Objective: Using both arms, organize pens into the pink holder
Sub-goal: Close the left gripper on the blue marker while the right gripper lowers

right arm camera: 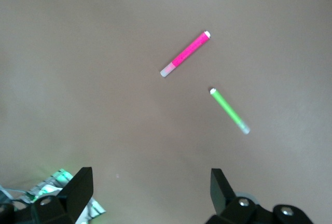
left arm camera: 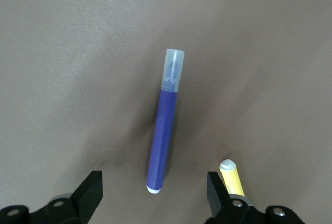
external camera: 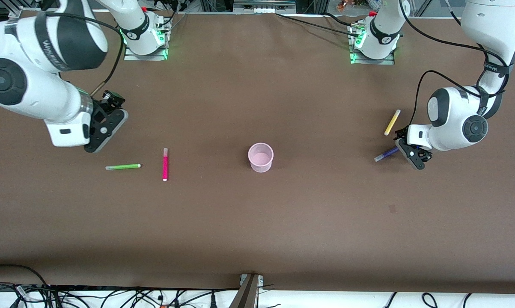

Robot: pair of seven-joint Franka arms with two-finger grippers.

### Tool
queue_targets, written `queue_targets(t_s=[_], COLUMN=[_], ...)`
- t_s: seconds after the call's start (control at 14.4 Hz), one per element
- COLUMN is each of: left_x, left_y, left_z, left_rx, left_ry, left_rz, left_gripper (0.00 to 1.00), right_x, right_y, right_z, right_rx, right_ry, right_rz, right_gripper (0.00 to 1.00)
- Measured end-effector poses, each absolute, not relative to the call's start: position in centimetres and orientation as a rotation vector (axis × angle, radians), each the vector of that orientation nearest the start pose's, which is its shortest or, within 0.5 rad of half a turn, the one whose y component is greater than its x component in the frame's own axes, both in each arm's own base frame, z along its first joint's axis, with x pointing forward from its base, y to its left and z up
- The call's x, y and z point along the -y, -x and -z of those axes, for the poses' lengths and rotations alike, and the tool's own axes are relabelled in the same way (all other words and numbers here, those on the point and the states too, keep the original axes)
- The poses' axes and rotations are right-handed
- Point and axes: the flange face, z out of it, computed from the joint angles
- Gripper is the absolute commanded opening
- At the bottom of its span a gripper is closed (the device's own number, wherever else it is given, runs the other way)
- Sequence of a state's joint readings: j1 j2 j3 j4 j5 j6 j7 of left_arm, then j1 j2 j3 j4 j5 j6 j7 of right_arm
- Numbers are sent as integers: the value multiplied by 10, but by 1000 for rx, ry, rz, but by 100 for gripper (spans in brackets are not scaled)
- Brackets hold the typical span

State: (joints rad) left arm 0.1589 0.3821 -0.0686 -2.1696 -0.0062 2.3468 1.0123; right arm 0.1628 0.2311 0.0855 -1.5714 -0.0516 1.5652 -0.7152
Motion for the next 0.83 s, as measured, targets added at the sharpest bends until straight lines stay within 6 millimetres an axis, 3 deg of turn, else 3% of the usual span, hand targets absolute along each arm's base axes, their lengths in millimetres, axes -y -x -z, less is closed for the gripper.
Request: queue_targets(t_s=[0.14,0.35,0.62,0.83], left_x=[-49,-50,-51,-53], left_y=[-539,-538,-537,-536], left_z=[-193,-187,-182,-178], left_rx=[-1446,-1447,-1445,-1440], left_ry=[2920,2922,2924,2929], left_rz=[-263,-271,-273,-281], left_gripper=[77,76,61,58], right_x=[-151,-153,-155,-155], right_y=[-594,-609,-628,-650], right_z=[-481,-453,-419,-394], right_rx=[1623,1855,2154,2345], right_ry=[2635,2455,2144,1903], right_rz=[-338,-314,-304,-272], right_gripper=[100,100,100,100])
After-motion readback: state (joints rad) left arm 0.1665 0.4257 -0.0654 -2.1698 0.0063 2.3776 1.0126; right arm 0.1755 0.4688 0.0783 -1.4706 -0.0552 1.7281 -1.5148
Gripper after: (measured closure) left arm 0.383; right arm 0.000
